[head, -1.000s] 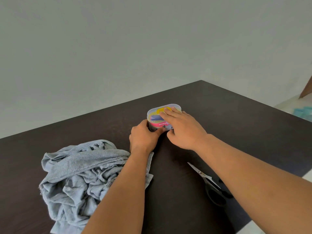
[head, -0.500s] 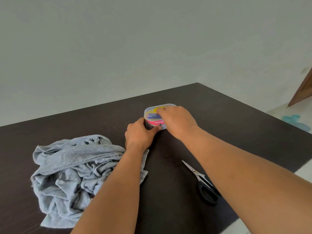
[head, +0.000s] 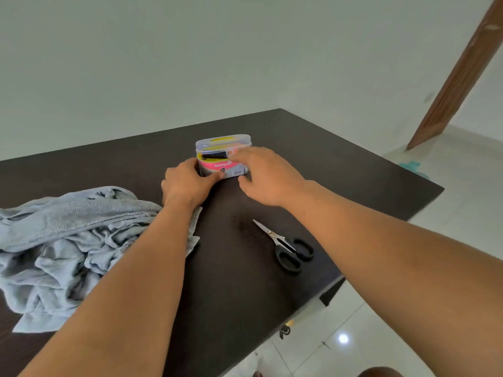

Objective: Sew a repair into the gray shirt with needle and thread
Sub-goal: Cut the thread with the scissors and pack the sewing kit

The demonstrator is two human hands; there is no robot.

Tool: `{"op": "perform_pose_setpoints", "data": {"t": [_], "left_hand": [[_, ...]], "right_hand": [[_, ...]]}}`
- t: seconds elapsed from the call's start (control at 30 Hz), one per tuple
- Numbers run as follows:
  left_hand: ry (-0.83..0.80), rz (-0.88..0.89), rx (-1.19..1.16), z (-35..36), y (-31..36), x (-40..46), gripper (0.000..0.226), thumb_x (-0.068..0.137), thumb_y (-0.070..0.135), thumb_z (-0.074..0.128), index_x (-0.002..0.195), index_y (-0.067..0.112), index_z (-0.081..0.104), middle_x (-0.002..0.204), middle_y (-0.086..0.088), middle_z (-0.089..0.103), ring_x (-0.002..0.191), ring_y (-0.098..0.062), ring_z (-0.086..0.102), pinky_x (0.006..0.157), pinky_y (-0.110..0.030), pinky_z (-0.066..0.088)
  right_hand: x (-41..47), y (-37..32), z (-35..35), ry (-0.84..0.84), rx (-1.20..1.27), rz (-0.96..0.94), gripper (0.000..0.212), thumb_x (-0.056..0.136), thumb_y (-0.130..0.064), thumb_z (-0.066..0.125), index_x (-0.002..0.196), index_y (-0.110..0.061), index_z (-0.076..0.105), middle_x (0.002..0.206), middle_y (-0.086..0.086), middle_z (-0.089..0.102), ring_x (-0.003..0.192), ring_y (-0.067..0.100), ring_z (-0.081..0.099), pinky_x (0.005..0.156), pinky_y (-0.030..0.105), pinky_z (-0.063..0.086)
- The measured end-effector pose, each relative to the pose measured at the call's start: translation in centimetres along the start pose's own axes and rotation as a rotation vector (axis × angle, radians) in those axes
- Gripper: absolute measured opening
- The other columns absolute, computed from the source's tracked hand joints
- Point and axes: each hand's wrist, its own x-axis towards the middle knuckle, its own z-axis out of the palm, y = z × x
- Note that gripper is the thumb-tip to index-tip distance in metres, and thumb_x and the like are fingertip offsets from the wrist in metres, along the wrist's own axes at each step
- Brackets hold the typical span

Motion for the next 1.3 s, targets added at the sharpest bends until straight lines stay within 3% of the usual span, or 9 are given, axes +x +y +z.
{"op": "perform_pose_setpoints", "data": {"t": [0.07,0.2,0.37,0.53,0.83,1.03,1.17,1.3], "left_hand": [[-0.003,-0.006,0.004,0.0,0.1,-0.2,0.077,0.065,0.083,0.067,0.125,0.035,0.064,0.121,-0.001,0.072,0.121,-0.031,0.061,0.098,-0.048,0.052],[-0.013,-0.005,-0.003,-1.3,0.4,-0.5,0.074,0.068,0.078,0.070,0.126,0.034,0.064,0.122,-0.001,0.072,0.122,-0.031,0.061,0.101,-0.050,0.051],[-0.027,0.008,0.008,-1.4,0.5,0.1,0.074,0.071,0.075,0.071,0.130,0.030,0.064,0.125,-0.003,0.071,0.124,-0.032,0.060,0.102,-0.050,0.050],[-0.037,0.016,0.020,-1.3,0.5,0.7,0.078,0.071,0.076,0.070,0.132,0.028,0.063,0.127,-0.003,0.071,0.123,-0.032,0.061,0.100,-0.051,0.051],[-0.035,0.033,0.012,-1.0,1.0,0.3,0.074,0.073,0.073,0.072,0.130,0.026,0.064,0.124,-0.003,0.071,0.119,-0.030,0.063,0.097,-0.049,0.053],[-0.021,0.042,0.028,-0.6,1.2,0.3,0.069,0.075,0.074,0.070,0.125,0.028,0.065,0.120,0.000,0.073,0.117,-0.028,0.063,0.098,-0.049,0.053],[-0.020,0.028,0.032,-0.1,1.2,0.3,0.063,0.077,0.071,0.068,0.124,0.029,0.064,0.119,0.002,0.072,0.119,-0.027,0.061,0.100,-0.050,0.051],[-0.032,-0.006,0.020,0.4,0.9,0.4,0.064,0.074,0.075,0.067,0.123,0.035,0.064,0.117,0.004,0.072,0.119,-0.025,0.060,0.097,-0.048,0.054]], "right_hand": [[-2.0,0.1,-0.8,-0.002,0.015,0.034,0.040,0.090,-0.021,0.056,0.129,-0.022,0.062,0.113,-0.001,0.066,0.110,0.023,0.060,0.088,0.037,0.051],[-5.2,-0.5,-2.6,-0.151,0.036,0.122,0.036,0.091,-0.037,0.060,0.125,-0.027,0.062,0.116,-0.001,0.065,0.103,0.017,0.058,0.093,0.037,0.050],[-7.5,-0.4,-3.7,-0.445,-0.039,0.286,0.070,0.073,-0.071,0.066,0.130,-0.032,0.056,0.125,-0.001,0.056,0.111,0.022,0.057,0.098,0.043,0.048],[-9.0,-0.7,-4.4,-0.596,-0.136,0.301,0.086,0.069,-0.074,0.070,0.137,-0.024,0.050,0.123,-0.001,0.055,0.111,0.023,0.054,0.095,0.042,0.049],[-9.3,-0.1,-4.7,-0.509,-0.096,0.320,0.057,0.075,-0.051,0.077,0.119,-0.018,0.062,0.107,0.003,0.062,0.094,0.024,0.062,0.086,0.041,0.056],[-6.3,2.7,-6.1,-0.309,0.001,0.342,0.046,0.074,-0.042,0.076,0.115,-0.022,0.066,0.108,0.000,0.066,0.094,0.021,0.063,0.085,0.036,0.055],[-2.8,3.7,-7.6,-0.103,0.116,0.319,0.039,0.072,-0.036,0.077,0.109,-0.023,0.069,0.105,-0.002,0.066,0.086,0.014,0.061,0.064,0.024,0.044],[1.3,3.7,-8.3,-0.040,0.148,0.239,0.047,0.077,-0.030,0.076,0.121,-0.019,0.067,0.119,-0.002,0.064,0.098,0.012,0.056,0.078,0.024,0.040]]}}
